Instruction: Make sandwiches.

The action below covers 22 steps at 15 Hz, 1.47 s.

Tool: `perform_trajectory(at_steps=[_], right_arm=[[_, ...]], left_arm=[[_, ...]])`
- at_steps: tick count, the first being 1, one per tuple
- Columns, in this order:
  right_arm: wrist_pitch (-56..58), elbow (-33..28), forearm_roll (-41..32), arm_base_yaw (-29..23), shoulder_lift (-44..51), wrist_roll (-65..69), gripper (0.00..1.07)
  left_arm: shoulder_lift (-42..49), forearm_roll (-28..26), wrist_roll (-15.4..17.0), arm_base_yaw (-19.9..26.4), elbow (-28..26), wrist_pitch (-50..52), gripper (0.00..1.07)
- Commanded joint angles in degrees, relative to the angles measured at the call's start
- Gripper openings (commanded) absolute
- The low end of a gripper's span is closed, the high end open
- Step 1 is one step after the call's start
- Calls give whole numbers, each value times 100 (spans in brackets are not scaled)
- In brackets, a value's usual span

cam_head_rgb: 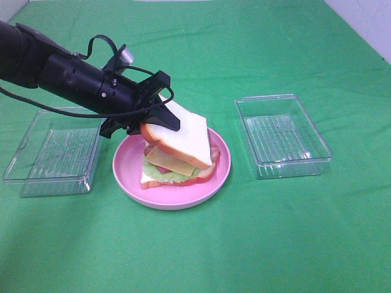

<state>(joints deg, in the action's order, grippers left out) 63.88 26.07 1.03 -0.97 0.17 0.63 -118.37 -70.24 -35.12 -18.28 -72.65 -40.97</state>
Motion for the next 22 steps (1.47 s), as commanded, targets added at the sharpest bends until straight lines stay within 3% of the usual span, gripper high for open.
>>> perform_trajectory(at_steps=[1, 5, 7, 9, 10, 12, 14, 16, 17, 18, 20, 22], right_arm=[[-74, -11, -11, 29, 183, -63, 99], [-74, -11, -11, 29, 183, -63, 99], [-74, -11, -11, 29, 183, -63, 99], [-74, -11, -11, 29, 183, -63, 99], [-74, -11, -11, 29, 183, -63, 99], [-74, -11, -11, 29, 183, -63, 99], [-74, -11, -11, 29, 183, -63, 99], [-74, -11, -11, 29, 183, -63, 99], [-74, -11, -11, 29, 183, -63, 99], [-74, -11, -11, 29, 183, -63, 99], [-74, -11, -11, 29, 183, -63, 99], [-74, -11, -11, 29, 183, -63, 99]], left_arm=[[-52, -138, -34, -6, 11, 34, 0], [-258, -63, -29, -23, 11, 23, 2], [-269, -23, -17, -23, 11, 17, 19], [-229, 11, 11, -23, 11, -29, 57], [-189, 17, 29, -23, 11, -40, 70], [-17, 229, 189, -23, 0, -52, 76], [350, 1037, 911, -23, -29, 103, 76], [665, 2401, 1994, -23, -132, 109, 76], [722, 2762, 2263, -23, -172, 69, 76], [796, 4423, 3512, -23, -561, -338, 86], [796, 5306, 3890, -23, -991, -997, 95], [796, 5896, 4068, -23, -1473, -1856, 96]])
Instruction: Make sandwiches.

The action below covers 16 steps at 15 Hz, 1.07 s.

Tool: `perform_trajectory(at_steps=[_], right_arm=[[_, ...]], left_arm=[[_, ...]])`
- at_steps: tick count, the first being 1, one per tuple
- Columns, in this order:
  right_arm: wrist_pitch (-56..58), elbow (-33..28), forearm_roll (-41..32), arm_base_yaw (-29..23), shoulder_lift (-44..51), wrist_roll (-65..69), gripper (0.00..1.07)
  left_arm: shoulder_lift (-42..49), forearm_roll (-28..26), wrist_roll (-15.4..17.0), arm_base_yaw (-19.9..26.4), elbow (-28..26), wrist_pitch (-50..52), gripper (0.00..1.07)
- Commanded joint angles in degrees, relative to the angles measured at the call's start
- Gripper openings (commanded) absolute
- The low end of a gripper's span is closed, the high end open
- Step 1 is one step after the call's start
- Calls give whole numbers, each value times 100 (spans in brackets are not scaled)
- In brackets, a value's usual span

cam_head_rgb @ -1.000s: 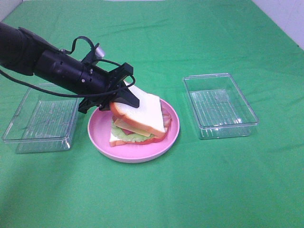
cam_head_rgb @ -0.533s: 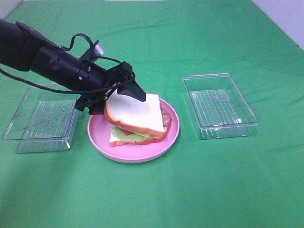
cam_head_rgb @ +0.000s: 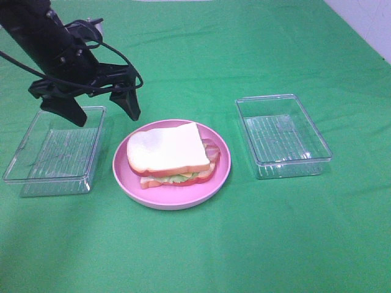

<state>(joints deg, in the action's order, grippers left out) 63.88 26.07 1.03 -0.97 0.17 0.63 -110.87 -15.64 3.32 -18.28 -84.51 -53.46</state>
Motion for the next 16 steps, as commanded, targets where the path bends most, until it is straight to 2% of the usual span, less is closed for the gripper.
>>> perform_trajectory(at_steps=[1, 2, 4, 5, 6, 7, 10, 11, 14, 16], right_arm=[[-74, -11, -11, 29, 183, -63, 99], [-74, -11, -11, 29, 183, -63, 99], [-74, -11, -11, 29, 183, -63, 99], [-74, -11, -11, 29, 183, -63, 99], [-74, -11, -11, 29, 183, -63, 99], [-74, -11, -11, 29, 183, -63, 99], [-74, -11, -11, 29, 183, -63, 99], [-74, -11, -11, 29, 183, -63, 99], [-74, -11, -11, 29, 183, -63, 99], [-74, -11, -11, 29, 183, -63, 99]], left_arm=[[46, 773, 413, -23, -550, -980, 96], [46, 1134, 561, -23, -779, -1301, 96], [46, 1490, 596, 115, -1112, -1581, 96], [46, 1518, 304, 636, -1473, -1891, 96], [46, 1518, 74, 957, -1536, -2005, 96], [46, 1513, -23, 1106, -1536, -2011, 96], [63, 1358, -521, 2091, -1536, -2103, 96], [74, 1238, -665, 2280, -1536, -2172, 96], [378, 1129, -808, 2447, -1289, -2097, 95], [1094, 957, -888, 2447, -647, -1874, 95]])
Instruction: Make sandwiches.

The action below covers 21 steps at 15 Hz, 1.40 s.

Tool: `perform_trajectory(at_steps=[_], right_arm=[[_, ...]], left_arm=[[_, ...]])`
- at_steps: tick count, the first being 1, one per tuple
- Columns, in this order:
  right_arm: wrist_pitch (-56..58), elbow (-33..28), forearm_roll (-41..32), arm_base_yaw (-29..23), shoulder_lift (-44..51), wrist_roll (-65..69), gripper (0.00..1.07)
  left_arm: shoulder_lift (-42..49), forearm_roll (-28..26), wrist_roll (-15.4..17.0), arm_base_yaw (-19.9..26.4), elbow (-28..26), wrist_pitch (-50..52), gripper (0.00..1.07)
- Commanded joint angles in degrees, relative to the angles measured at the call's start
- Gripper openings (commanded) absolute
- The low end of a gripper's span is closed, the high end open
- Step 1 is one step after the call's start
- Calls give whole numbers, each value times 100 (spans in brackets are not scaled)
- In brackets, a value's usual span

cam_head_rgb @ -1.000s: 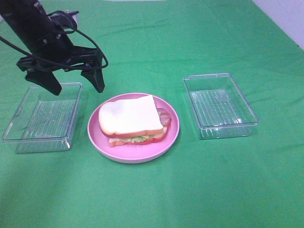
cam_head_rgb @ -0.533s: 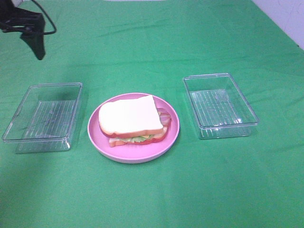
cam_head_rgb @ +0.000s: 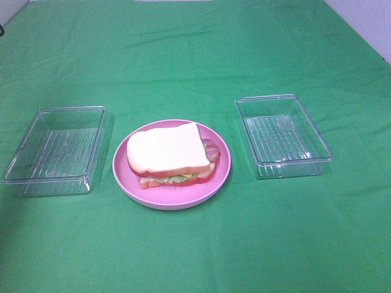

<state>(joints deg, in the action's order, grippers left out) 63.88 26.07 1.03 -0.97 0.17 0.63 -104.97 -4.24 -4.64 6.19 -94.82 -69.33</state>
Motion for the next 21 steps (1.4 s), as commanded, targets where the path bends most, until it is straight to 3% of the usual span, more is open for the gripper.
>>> perform_trajectory(at_steps=[1, 2, 3, 4, 7, 8, 16, 21], right_arm=[[-74, -11, -11, 29, 183, -63, 99], [-74, -11, -11, 29, 183, -63, 99], [-74, -11, -11, 29, 183, -63, 99], [-74, -11, -11, 29, 183, -63, 99], [-74, -11, -11, 29, 183, -63, 99], [-74, -11, -11, 29, 183, -63, 99], [-74, -11, -11, 17, 183, -63, 99], [-74, -11, -11, 17, 183, -63, 99]], left_arm=[[974, -241, -178, 0, 894, -120, 95], [1266, -281, -229, 0, 1169, 0, 95], [2475, -327, -258, 0, 2149, 418, 95], [3117, -327, -258, 0, 2641, 493, 95], [4607, -321, -258, 0, 3718, 539, 95], [5483, -321, -258, 0, 4223, 539, 95], [9179, -264, -229, 0, 6360, 670, 95], [10330, -201, -218, 0, 6509, 739, 95]])
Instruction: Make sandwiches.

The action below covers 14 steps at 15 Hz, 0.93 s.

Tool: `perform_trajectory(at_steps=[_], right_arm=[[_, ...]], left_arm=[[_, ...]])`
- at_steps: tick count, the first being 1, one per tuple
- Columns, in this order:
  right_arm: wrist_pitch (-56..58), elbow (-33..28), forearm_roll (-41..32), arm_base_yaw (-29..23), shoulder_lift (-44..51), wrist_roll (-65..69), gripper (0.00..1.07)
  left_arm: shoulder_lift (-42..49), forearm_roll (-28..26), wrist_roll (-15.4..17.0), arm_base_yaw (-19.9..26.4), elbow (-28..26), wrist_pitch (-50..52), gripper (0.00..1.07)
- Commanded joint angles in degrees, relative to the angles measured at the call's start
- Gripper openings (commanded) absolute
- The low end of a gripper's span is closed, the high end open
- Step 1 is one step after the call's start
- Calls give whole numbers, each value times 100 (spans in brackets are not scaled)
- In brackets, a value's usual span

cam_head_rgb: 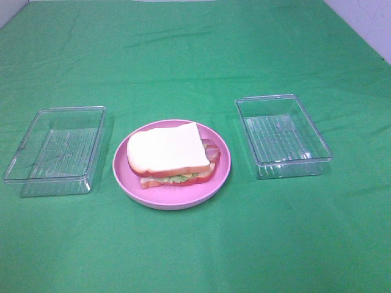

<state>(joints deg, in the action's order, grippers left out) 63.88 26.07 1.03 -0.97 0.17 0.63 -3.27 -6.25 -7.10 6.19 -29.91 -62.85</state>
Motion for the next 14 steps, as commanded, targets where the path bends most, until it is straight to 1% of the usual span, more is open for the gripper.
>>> perform_trajectory(at_steps=[1, 3, 6, 14], right_arm=[[-74, -11, -11, 17, 183, -63, 99], [-74, -11, -11, 17, 183, -63, 99], [-74, -11, -11, 17, 166, -63, 99], [-74, -11, -11, 17, 166, -63, 99]], left_arm=[[338, 11, 29, 0, 17, 92, 95], [453, 57, 80, -23, 17, 92, 95], [453, 241, 309, -447, 29, 97, 95], [453, 264, 378, -470, 40, 103, 95]])
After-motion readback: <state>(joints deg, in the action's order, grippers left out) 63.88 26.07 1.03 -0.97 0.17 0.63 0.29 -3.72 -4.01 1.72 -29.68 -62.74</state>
